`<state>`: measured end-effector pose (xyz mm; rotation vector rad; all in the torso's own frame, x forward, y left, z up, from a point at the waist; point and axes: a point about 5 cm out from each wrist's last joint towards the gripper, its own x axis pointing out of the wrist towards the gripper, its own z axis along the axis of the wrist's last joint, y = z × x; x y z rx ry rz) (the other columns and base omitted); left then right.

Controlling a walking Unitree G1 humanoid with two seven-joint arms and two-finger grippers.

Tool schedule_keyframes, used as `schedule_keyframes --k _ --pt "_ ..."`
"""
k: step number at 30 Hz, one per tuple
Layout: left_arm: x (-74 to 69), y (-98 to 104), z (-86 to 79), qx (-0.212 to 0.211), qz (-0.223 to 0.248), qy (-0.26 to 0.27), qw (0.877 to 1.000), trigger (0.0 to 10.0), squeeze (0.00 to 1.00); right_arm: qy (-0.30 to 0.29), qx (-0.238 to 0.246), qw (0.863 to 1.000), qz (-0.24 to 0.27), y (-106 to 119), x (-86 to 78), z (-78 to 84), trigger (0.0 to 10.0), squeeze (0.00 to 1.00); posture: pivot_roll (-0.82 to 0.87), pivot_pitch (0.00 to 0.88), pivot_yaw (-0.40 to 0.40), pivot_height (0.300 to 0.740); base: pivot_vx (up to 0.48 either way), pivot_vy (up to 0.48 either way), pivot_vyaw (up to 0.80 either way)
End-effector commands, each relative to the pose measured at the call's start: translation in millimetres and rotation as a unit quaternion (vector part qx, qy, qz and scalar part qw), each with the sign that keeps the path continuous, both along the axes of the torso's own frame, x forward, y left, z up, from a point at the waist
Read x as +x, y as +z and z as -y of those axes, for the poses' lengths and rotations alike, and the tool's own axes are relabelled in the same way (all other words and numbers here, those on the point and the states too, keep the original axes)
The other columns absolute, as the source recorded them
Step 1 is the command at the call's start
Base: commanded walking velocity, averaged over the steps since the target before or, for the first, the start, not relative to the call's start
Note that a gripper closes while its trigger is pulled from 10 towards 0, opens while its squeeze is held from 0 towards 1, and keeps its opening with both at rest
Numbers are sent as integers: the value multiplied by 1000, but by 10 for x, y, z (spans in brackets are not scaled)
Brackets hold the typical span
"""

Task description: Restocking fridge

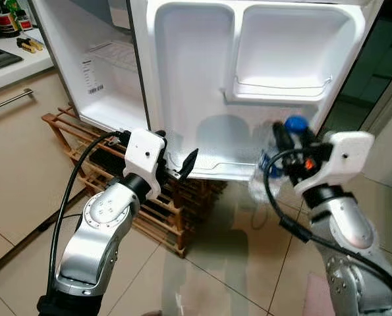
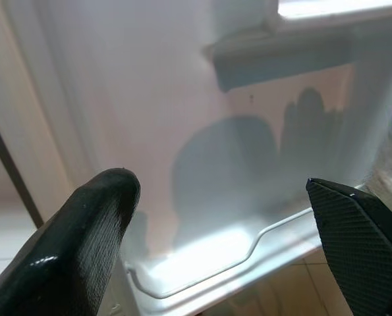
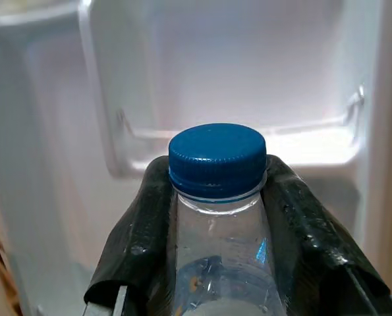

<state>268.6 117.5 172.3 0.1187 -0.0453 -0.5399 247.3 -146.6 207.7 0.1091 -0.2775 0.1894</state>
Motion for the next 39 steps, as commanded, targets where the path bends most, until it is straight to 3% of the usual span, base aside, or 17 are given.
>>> schedule_keyframes --k 1,8,16,26,33,39 --pt "-43 33 44 0 8 -29 1000 10000 0 5 12 999 52 155 -15 19 10000 0 -56 12 5 740 0 0 0" --pt "-197 -88 105 12 -47 -111 993 10000 0 -3 23 994 103 174 82 43 10000 0 -54 17 1 740 0 0 0" --pt "-224 -96 118 17 -49 -118 992 10000 0 -36 23 991 124 -2 186 78 10000 0 -37 17 -8 740 0 0 0" --pt "-248 -77 115 29 -54 -141 988 10000 0 -110 -7 980 163 -160 440 108 10000 0 -5 18 0 740 0 0 0" --pt "-263 -72 115 38 -58 -152 986 10000 0 -113 -16 981 156 -326 545 64 10000 0 6 25 12 740 0 0 0" --pt "-267 -68 126 42 -59 -161 984 10000 0 -118 -31 986 114 -585 597 65 10000 0 5 27 20 740 0 0 0"
